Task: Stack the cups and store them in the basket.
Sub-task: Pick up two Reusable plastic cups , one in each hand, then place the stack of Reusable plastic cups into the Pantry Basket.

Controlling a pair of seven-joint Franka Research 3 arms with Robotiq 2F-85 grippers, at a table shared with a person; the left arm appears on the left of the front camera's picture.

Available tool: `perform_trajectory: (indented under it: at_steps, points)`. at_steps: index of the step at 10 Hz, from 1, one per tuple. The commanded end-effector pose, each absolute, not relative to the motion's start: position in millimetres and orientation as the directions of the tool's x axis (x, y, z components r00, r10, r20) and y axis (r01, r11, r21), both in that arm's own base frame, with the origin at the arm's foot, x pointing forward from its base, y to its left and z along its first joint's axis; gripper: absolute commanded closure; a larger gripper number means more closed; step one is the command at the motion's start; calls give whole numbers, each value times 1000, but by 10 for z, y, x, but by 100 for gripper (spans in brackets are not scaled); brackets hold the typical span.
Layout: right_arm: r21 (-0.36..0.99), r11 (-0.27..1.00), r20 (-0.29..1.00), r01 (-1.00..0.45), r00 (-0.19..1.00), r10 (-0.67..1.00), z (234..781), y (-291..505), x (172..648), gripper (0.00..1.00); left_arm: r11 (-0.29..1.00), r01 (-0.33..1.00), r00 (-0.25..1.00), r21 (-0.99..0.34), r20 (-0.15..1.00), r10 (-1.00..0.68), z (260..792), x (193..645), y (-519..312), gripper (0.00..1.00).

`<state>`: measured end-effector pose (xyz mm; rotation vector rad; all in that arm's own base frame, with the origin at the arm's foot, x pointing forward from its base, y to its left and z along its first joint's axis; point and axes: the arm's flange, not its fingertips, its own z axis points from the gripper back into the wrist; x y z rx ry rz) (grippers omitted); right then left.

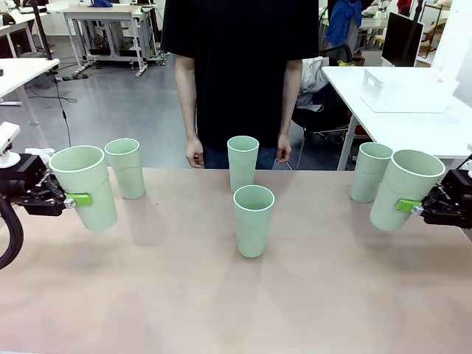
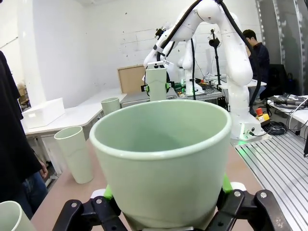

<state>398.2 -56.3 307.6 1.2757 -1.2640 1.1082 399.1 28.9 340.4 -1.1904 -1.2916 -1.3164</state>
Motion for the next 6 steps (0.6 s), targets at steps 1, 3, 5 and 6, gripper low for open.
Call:
perform_trajectory:
  at_steps: [1,3,5,6]
  points:
    - [33,23,995,-999,31,-94,3101,-568,3999,14,-39,991,-123,124,992,18,3425,3981,294,12]
    - [33,23,995,-999,31,-94,3101,-568,3999,14,-39,991,-123,124,992,18,3425,3981,294,12]
    - [33,23,995,-999,31,-94,3101,-568,3999,14,-39,991,-123,124,992,18,3425,3981,294,12]
    - [33,23,995,-999,31,-94,3101,-568,3999,14,-39,991,-123,124,992,18,3425,3981,294,12]
